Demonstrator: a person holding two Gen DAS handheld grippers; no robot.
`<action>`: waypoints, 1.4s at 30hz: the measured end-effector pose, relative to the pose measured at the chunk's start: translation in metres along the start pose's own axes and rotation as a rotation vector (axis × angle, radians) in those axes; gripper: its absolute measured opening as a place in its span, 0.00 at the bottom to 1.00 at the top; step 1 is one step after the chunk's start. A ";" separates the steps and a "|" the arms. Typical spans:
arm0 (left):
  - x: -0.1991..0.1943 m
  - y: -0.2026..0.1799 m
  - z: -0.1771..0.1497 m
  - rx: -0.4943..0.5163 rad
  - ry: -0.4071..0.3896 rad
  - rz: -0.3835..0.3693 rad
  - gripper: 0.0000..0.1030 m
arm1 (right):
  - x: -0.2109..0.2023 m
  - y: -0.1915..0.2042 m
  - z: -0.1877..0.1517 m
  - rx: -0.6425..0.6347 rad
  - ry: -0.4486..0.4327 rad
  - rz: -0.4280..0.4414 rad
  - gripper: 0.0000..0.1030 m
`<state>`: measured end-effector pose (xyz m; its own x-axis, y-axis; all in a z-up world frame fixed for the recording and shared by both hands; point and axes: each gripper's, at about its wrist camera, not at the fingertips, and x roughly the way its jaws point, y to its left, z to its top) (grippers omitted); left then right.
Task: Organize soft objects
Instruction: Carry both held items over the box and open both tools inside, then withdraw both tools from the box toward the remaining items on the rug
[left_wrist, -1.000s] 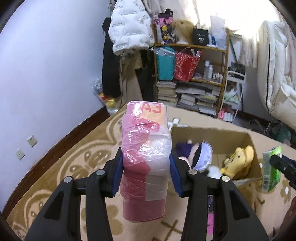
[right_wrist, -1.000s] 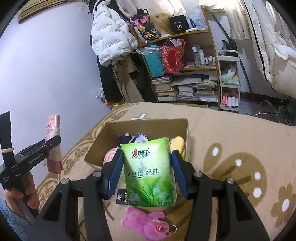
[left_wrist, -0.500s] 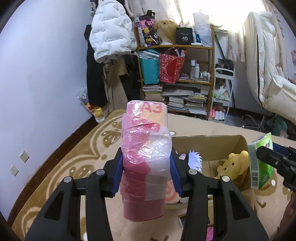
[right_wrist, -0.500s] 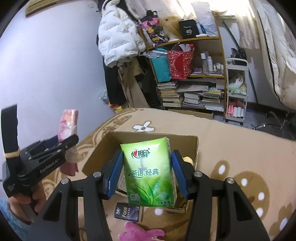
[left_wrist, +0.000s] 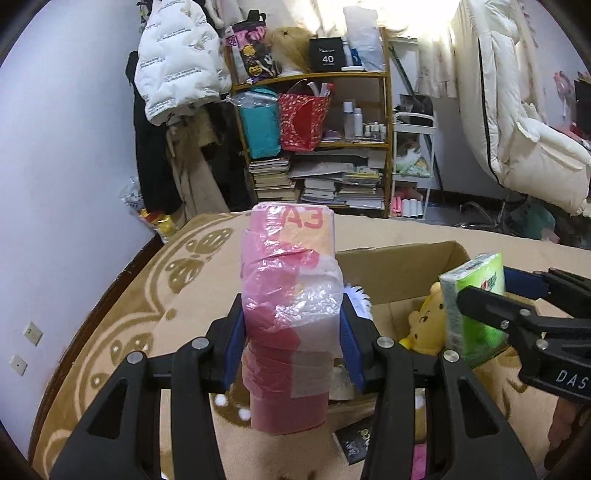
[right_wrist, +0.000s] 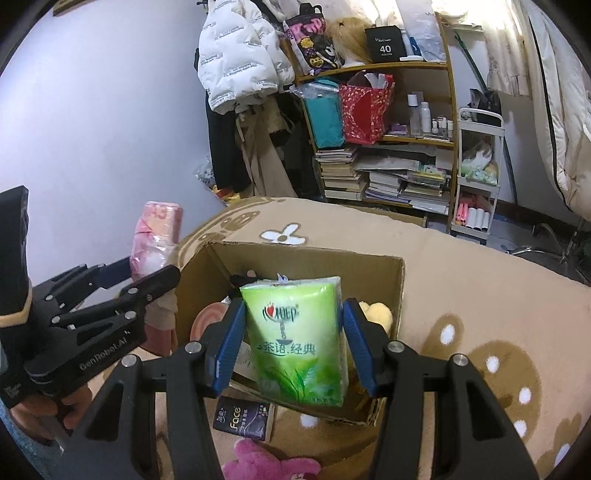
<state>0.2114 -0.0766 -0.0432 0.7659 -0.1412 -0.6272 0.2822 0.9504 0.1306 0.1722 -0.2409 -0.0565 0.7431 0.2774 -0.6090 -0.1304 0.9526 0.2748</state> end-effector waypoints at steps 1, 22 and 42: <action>0.003 -0.002 0.001 -0.003 -0.001 -0.006 0.43 | 0.001 -0.001 0.000 0.003 -0.001 0.000 0.55; 0.008 0.018 -0.007 -0.074 0.026 0.093 0.99 | -0.002 -0.007 0.005 0.019 -0.023 0.017 1.00; -0.026 0.045 -0.016 -0.129 0.091 0.083 1.00 | -0.030 -0.013 -0.007 0.089 0.009 0.002 1.00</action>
<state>0.1946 -0.0259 -0.0334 0.7262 -0.0404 -0.6863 0.1388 0.9863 0.0888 0.1470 -0.2608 -0.0476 0.7368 0.2806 -0.6152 -0.0726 0.9374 0.3406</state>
